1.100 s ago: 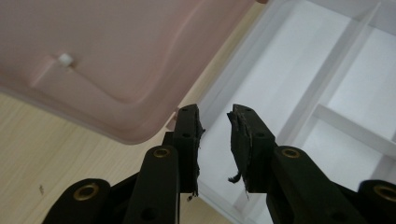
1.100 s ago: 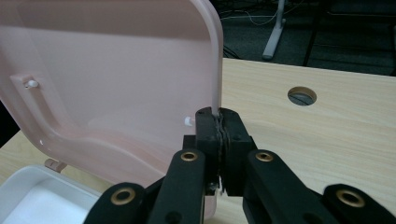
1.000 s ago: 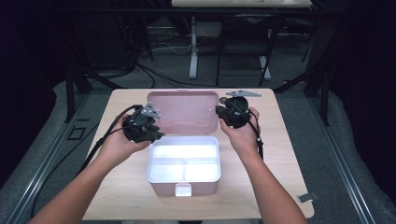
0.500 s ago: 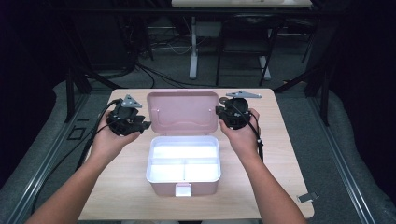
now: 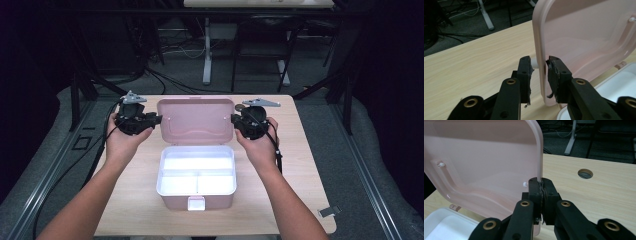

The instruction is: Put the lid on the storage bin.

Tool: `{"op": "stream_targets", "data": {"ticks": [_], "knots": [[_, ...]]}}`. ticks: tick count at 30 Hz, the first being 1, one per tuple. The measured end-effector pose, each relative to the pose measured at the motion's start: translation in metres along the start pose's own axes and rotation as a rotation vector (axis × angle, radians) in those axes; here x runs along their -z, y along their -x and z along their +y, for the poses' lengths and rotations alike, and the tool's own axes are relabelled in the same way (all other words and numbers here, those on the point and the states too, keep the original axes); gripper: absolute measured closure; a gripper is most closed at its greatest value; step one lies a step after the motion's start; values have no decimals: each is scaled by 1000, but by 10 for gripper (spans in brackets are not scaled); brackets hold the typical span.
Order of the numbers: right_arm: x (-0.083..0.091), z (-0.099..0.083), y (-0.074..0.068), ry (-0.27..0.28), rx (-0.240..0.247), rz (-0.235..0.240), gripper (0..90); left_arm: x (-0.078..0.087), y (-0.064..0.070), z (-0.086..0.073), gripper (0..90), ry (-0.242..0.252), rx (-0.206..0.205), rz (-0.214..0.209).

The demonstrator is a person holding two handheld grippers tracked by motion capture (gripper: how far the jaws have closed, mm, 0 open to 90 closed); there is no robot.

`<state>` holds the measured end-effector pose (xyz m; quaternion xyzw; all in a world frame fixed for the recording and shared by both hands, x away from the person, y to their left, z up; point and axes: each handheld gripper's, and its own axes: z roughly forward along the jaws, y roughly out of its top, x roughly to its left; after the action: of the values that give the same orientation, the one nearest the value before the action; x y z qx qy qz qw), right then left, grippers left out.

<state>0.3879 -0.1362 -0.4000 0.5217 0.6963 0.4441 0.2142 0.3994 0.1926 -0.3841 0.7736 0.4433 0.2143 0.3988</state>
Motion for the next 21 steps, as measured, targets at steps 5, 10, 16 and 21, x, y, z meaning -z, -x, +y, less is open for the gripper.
{"op": "stream_targets", "data": {"ticks": [5,10,16,21], "knots": [[0,-1,0,17,1,-5,878,-2,0,1,766,15,10,-5],[1,-2,-1,17,3,-3,877,-3,0,1,812,25,7,-11],[4,-4,1,25,-8,13,869,-1,3,0,828,29,-17,-9],[6,-6,4,28,-13,38,862,1,5,-1,834,33,-23,-8]]}}
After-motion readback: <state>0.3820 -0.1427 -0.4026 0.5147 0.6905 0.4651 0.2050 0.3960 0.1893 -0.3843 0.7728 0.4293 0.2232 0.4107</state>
